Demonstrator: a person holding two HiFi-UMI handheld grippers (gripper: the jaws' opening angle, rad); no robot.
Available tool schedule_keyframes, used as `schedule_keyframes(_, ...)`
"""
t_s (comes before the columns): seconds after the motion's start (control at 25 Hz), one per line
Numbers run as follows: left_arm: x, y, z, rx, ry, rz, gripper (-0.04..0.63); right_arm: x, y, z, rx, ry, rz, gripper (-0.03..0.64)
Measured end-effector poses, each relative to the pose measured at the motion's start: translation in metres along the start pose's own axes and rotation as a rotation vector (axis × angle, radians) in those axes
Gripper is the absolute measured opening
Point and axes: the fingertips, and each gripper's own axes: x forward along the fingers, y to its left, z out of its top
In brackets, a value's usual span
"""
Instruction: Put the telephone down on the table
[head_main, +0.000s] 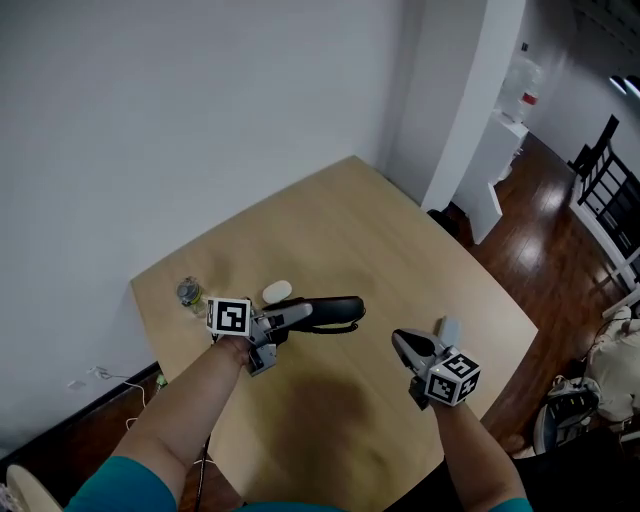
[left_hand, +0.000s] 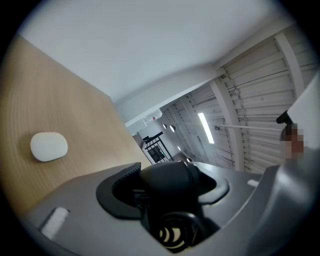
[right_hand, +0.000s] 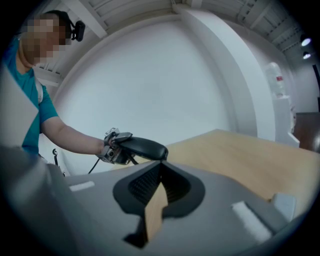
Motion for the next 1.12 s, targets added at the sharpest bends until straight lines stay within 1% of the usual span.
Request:
schedule_keyframes(0.12,0.022,0.034,0.004,-0.004,0.041,0.026,0.301,0.009,-0.009,-0.002,0.005,-0.003,0.005,0.005)
schedule_keyframes(0.32,0.057,0.078,-0.001,-0.050,0.096,0.044,0.301,0.014,-0.023,-0.016,-0.023,0.042,0.021,0.005)
schedule_keyframes(0.48,0.077,0.095,-0.008,-0.093,0.129,0.048,0.301,0.013,-0.030,-0.026,0.001,0.048,0.024,0.005)
schedule_keyframes(0.6,0.086,0.104,-0.019,-0.121,0.181,0.061,0.301,0.012,-0.030,-0.036,0.015,0.054,0.031,0.005)
schedule_keyframes(0.72,0.086,0.114,-0.026,-0.176,0.212,0.088,0.302,0.014,-0.028,-0.039,0.024,0.052,0.040,0.005)
schedule_keyframes(0.76,0.086,0.118,-0.029,-0.186,0.229,0.112,0.306,0.014,-0.027,-0.039,0.026,0.050,0.042,0.005)
schedule_keyframes(0.8,0.085,0.124,-0.032,-0.178,0.256,0.150,0.310,0.013,-0.027,-0.039,0.027,0.048,0.045,0.005)
schedule_keyframes(0.84,0.084,0.130,-0.035,-0.154,0.289,0.203,0.320,0.013,-0.027,-0.040,0.027,0.048,0.046,0.005)
schedule_keyframes(0.92,0.079,0.144,-0.037,-0.084,0.335,0.327,0.368,0.012,-0.026,-0.041,0.028,0.050,0.046,0.005)
schedule_keyframes(1.04,0.070,0.157,-0.027,0.008,0.343,0.484,0.398,0.012,-0.021,-0.039,0.024,0.054,0.048,0.005)
schedule_keyframes(1.12,0.066,0.158,-0.023,0.060,0.356,0.550,0.405,0.009,-0.018,-0.035,0.020,0.052,0.050,0.005)
